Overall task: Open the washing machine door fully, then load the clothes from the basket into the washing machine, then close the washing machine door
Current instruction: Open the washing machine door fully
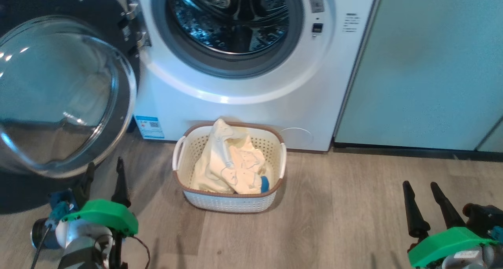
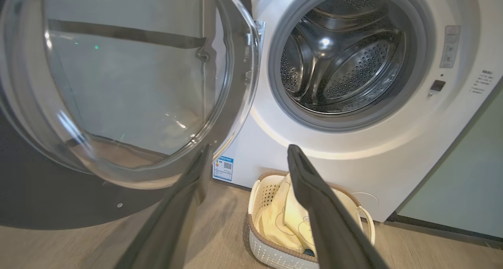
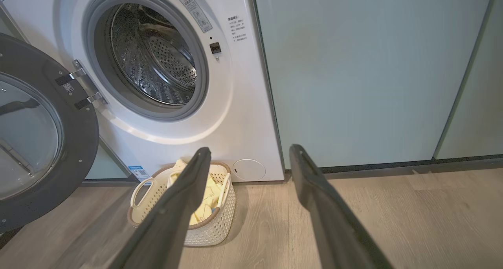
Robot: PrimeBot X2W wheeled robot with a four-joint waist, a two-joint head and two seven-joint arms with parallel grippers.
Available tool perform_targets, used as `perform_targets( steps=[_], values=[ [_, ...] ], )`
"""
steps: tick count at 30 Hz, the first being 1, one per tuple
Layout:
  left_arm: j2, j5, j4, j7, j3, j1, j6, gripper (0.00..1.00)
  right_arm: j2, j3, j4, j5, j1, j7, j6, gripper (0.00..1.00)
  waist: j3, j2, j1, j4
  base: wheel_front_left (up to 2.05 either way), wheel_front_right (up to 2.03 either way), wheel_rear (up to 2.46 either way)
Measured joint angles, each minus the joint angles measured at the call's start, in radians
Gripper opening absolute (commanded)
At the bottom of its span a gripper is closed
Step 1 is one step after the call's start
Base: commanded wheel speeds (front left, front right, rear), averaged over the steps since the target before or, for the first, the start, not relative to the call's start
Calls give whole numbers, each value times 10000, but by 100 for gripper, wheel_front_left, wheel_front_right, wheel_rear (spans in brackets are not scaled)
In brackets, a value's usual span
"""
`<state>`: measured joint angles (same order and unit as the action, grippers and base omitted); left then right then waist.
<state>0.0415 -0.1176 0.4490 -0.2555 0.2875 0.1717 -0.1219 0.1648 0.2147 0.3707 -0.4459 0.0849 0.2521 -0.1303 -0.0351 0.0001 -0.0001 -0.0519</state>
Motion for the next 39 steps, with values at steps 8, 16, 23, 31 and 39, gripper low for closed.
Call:
perform_targets(
  steps=[8,16,23,31,39],
  values=[
    [167,-217,-247,0,-667,-289,-73,100,-35,-144,-230,171,-175,0,0,100,-87,0,0,-812,0,0,0],
    [393,-366,-278,0,-909,-286,-75,100,-4,-190,-337,236,-211,0,0,100,-110,0,0,-1503,0,0,0],
    [389,-525,-111,0,-951,-287,-75,100,15,-253,-418,251,-215,0,0,100,-169,0,0,-1775,0,0,0],
    [416,-529,54,0,-1035,-285,-75,100,19,-336,-460,274,-264,0,0,100,-210,0,0,-1774,0,0,0],
    [456,-704,213,0,-1193,-282,-75,100,17,-374,-458,282,-423,0,0,100,-273,0,0,-1725,0,0,0]
  ],
)
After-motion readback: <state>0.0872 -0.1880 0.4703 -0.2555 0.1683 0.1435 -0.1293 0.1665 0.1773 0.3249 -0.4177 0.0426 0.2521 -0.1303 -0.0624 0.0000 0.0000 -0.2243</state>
